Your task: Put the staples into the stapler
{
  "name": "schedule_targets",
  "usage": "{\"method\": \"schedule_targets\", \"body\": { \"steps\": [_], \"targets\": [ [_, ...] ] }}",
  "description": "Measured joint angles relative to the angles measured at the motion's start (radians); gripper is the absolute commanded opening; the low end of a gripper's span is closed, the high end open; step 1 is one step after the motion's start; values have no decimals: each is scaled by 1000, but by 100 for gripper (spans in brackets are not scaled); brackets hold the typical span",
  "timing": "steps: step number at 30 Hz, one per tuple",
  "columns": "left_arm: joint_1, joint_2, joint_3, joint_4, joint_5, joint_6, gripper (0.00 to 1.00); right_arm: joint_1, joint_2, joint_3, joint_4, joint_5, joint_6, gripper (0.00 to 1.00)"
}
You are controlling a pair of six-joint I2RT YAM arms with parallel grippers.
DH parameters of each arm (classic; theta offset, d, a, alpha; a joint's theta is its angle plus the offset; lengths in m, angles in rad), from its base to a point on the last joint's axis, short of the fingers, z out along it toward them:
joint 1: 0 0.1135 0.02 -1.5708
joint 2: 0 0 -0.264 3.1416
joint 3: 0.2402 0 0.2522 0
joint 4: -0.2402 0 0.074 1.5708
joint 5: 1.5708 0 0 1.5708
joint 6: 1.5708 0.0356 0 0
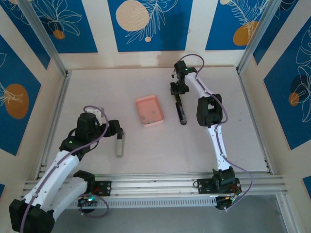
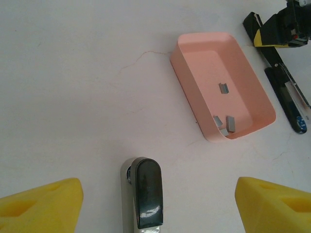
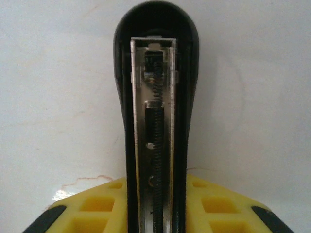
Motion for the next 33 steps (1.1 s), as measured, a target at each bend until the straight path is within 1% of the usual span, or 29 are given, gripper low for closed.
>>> {"method": "schedule_targets", "body": {
  "steps": [3, 6, 9, 13, 17, 21, 23, 28, 33],
  "targets": [
    [0, -5, 0, -1, 1, 3, 81, 2, -5, -11, 14, 0, -8, 20],
    [0, -5, 2, -1, 2, 3, 81, 2, -50, -95, 64, -1, -14, 18],
    [0, -5, 3, -1, 11, 4, 80, 2, -138, -244, 132, -8, -17, 16],
    [0, -4, 3, 10, 40, 11, 79, 2, -297, -488, 229, -40, -18, 15],
    [0, -4, -7, 58, 79, 23, 77, 2, -477, -720, 348, -105, -19, 15],
    [0, -5, -35, 126, 131, 38, 72, 1, -633, -903, 468, -189, -34, 14],
    [0, -6, -58, 172, 165, 56, 71, -1, -705, -985, 523, -233, -42, 14],
    [0, -11, -87, 263, 228, 104, 71, -1, -836, -1154, 641, -324, -63, 15],
    [-3, 26, -87, 353, 291, 134, 70, 14, -930, -1310, 768, -391, -100, 14]
  ]
}}
